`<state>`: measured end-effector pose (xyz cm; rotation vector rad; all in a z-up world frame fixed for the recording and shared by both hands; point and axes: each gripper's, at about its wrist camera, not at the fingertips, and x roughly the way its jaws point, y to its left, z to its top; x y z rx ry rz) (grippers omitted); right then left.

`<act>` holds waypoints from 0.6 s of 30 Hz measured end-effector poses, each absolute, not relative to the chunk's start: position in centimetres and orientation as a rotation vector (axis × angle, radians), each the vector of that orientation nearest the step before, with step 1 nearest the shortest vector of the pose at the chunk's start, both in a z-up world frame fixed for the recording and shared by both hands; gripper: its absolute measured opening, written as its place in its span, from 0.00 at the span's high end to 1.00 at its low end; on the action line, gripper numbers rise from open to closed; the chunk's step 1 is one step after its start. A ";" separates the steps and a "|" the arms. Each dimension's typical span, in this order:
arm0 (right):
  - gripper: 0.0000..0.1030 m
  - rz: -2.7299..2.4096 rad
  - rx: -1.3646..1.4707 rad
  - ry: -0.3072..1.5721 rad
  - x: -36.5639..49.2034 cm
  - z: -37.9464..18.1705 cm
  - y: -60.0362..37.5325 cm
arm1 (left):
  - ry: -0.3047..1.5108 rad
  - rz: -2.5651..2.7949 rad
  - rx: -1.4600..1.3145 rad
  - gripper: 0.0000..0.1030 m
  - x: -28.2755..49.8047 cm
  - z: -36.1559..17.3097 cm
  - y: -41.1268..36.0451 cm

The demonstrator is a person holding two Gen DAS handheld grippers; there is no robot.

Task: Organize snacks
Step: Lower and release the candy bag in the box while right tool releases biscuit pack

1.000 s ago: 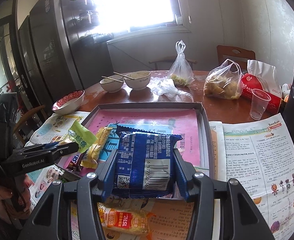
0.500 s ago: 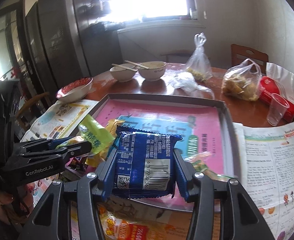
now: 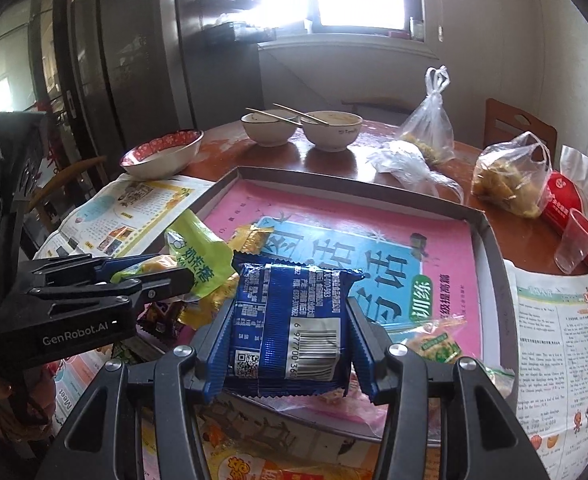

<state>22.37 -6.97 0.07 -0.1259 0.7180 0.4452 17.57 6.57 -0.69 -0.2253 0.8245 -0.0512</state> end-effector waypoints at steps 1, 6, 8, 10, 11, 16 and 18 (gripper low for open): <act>0.50 0.452 -0.130 0.717 22.3 0.0 -6.8 | 0.824 -0.048 -0.224 0.61 17.6 -0.7 6.6; 0.50 0.471 -0.161 0.719 22.3 -0.5 -5.7 | 0.826 -0.043 -0.229 0.61 17.6 -0.8 6.9; 0.50 0.475 -0.168 0.723 22.2 -0.8 -5.4 | 0.825 -0.042 -0.230 0.61 17.5 -0.8 6.9; 0.49 0.480 -0.175 0.724 22.2 -1.0 -5.1 | 0.824 -0.040 -0.226 0.61 17.5 -0.8 6.9; 0.49 0.479 -0.177 0.724 22.2 -1.0 -5.0 | 0.824 -0.040 -0.225 0.61 17.5 -0.8 6.9; 0.49 0.471 -0.185 0.702 21.9 -0.7 -5.1 | 0.825 -0.043 -0.230 0.60 17.5 -0.8 6.9; 0.48 0.470 -0.184 0.698 21.7 -0.5 -5.3 | 0.824 -0.045 -0.230 0.60 17.5 -0.7 6.9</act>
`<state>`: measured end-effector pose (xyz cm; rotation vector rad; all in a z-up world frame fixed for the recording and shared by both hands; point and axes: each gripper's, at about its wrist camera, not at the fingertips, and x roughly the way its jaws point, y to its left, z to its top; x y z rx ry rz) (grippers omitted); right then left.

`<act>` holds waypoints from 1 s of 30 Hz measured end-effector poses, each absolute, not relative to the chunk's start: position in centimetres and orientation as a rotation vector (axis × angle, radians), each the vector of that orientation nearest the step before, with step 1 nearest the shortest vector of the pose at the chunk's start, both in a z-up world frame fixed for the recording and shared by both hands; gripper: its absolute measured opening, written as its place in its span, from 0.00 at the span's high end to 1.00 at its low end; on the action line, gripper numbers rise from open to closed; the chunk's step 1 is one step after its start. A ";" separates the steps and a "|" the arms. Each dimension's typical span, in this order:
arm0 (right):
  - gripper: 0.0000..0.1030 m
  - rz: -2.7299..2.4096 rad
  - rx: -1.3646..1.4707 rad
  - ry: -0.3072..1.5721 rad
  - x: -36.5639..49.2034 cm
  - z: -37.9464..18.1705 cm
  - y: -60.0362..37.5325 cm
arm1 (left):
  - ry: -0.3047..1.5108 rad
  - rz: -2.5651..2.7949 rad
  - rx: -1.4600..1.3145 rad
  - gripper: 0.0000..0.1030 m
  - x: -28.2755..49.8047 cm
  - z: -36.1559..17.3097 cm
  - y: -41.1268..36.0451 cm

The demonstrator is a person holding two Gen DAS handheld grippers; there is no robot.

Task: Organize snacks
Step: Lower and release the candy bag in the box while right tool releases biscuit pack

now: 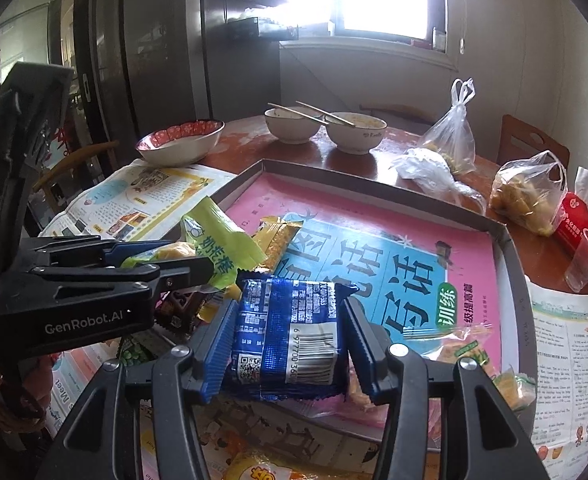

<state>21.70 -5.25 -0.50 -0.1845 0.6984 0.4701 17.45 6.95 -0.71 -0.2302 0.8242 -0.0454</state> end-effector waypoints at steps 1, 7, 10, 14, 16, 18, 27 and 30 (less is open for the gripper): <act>0.46 0.469 -0.185 0.698 21.6 -0.4 -5.3 | 0.824 -0.048 -0.230 0.60 17.4 -0.7 6.9; 0.42 0.462 -0.176 0.686 20.8 0.1 -6.0 | 0.812 -0.054 -0.215 0.60 17.1 -0.2 6.5; 0.41 0.457 -0.169 0.680 20.4 0.4 -6.5 | 0.812 -0.058 -0.209 0.57 17.0 0.0 6.3; 0.36 0.451 -0.140 0.669 20.1 1.0 -7.4 | 0.802 -0.063 -0.199 0.51 16.6 0.4 6.1; 0.34 0.439 -0.125 0.660 19.9 1.3 -7.9 | 0.790 -0.064 -0.180 0.51 16.3 0.7 5.8; 0.32 0.435 -0.103 0.653 19.7 1.6 -8.4 | 0.781 -0.068 -0.167 0.49 15.9 1.1 5.5; 0.23 0.446 -0.051 0.619 18.3 2.9 -10.5 | 0.753 -0.088 -0.147 0.38 14.1 2.5 4.7; 0.22 0.448 -0.051 0.613 17.9 3.1 -10.9 | 0.751 -0.099 -0.158 0.36 13.7 2.8 4.7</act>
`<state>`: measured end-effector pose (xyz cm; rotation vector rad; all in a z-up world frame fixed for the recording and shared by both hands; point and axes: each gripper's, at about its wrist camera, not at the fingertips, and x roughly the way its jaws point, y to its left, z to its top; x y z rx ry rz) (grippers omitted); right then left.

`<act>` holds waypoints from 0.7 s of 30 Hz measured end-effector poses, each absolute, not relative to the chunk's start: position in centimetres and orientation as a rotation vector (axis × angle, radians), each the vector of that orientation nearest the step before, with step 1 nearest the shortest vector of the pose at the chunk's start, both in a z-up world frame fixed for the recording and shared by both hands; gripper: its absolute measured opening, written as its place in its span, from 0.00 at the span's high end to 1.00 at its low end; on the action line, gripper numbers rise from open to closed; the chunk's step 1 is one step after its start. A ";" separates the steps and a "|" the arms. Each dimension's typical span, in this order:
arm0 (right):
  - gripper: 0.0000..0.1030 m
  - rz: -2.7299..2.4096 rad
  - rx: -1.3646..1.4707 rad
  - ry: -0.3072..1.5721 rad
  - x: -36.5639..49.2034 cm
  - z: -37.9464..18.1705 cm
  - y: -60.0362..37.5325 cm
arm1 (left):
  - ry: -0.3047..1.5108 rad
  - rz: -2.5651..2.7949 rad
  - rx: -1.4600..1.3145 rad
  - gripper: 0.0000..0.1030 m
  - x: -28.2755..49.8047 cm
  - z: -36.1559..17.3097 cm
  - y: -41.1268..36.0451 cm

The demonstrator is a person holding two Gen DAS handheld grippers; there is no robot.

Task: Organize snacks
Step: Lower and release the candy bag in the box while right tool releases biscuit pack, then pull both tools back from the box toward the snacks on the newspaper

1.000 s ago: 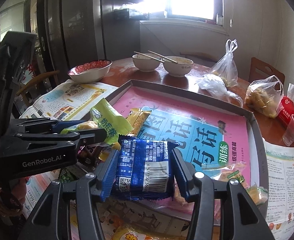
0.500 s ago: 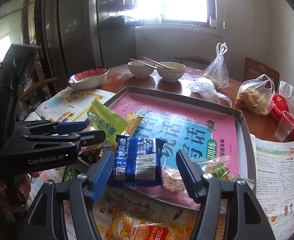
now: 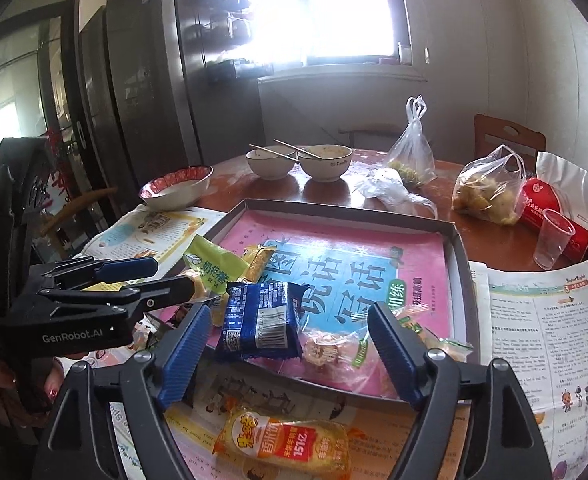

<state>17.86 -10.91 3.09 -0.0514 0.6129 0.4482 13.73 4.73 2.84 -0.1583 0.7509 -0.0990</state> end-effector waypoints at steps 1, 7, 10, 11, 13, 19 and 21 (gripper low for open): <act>0.22 0.450 -0.053 0.611 17.7 3.2 -11.0 | 0.751 -0.101 -0.159 0.35 13.6 2.9 4.7; 0.21 0.466 -0.063 0.592 16.8 3.6 -11.2 | 0.749 -0.116 -0.159 0.34 12.8 3.4 4.6; 0.20 0.476 -0.069 0.576 16.3 3.9 -11.3 | 0.749 -0.116 -0.144 0.34 12.3 3.6 4.4; 0.20 0.483 -0.073 0.573 16.2 4.0 -11.3 | 0.750 -0.123 -0.145 0.34 12.1 3.7 4.4; 0.19 0.492 -0.080 0.571 16.0 4.0 -11.4 | 0.756 -0.139 -0.145 0.33 11.8 3.8 4.3; 0.18 0.534 -0.148 0.572 14.9 3.6 -11.1 | 0.769 -0.177 -0.121 0.33 10.8 4.0 4.1; 0.18 0.557 -0.190 0.578 14.4 3.1 -10.9 | 0.774 -0.192 -0.117 0.33 10.4 4.0 4.1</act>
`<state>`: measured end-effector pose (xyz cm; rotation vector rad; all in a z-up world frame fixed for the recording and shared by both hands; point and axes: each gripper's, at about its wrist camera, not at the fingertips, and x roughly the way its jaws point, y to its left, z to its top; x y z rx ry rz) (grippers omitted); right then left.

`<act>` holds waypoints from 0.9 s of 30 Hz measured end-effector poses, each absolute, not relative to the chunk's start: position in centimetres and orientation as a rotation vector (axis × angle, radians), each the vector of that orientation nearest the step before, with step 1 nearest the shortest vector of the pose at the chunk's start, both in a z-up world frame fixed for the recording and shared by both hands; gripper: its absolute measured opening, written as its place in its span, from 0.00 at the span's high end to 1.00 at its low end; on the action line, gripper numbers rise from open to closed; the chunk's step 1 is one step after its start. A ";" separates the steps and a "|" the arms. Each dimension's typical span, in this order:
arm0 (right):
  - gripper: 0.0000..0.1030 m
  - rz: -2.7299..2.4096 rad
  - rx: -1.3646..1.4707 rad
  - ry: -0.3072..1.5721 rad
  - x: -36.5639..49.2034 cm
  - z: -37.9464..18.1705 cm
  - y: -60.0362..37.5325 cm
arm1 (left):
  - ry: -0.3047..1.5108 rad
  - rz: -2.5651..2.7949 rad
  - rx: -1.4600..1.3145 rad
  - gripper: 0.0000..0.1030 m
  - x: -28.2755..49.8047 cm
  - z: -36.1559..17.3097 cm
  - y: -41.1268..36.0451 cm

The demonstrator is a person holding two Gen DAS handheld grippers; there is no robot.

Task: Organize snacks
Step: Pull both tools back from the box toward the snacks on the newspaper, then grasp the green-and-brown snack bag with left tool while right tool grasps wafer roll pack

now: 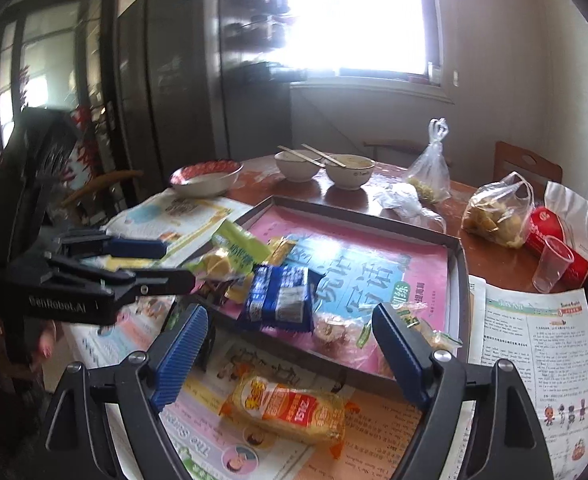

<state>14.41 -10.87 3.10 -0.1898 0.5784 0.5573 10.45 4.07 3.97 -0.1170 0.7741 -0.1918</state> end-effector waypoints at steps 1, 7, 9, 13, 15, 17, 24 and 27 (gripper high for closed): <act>0.18 0.568 -0.210 0.584 14.2 2.8 -10.7 | 0.775 -0.198 -0.114 0.33 10.3 4.0 4.1; 0.18 0.607 -0.378 0.618 13.0 0.3 -9.4 | 0.798 -0.251 -0.046 0.33 9.4 3.2 3.4; 0.18 0.620 -0.433 0.635 12.8 -0.7 -9.1 | 0.810 -0.257 -0.019 0.33 9.2 2.7 3.2; 0.18 0.612 -0.533 0.656 12.8 -2.5 -8.8 | 0.831 -0.292 0.034 0.33 8.9 1.9 2.6; 0.18 0.614 -0.573 0.665 13.1 -3.3 -8.7 | 0.852 -0.310 0.056 0.33 9.0 1.3 2.3; 0.18 0.614 -0.595 0.677 13.4 -3.8 -8.6 | 0.874 -0.315 0.085 0.33 9.1 0.6 2.0; 0.19 0.643 -0.552 0.734 15.2 -4.7 -8.7 | 0.905 -0.327 0.134 0.33 9.5 -0.7 1.0; 0.25 0.676 -0.515 0.755 15.2 -4.7 -9.0 | 0.913 -0.318 0.129 0.33 10.0 -1.1 1.2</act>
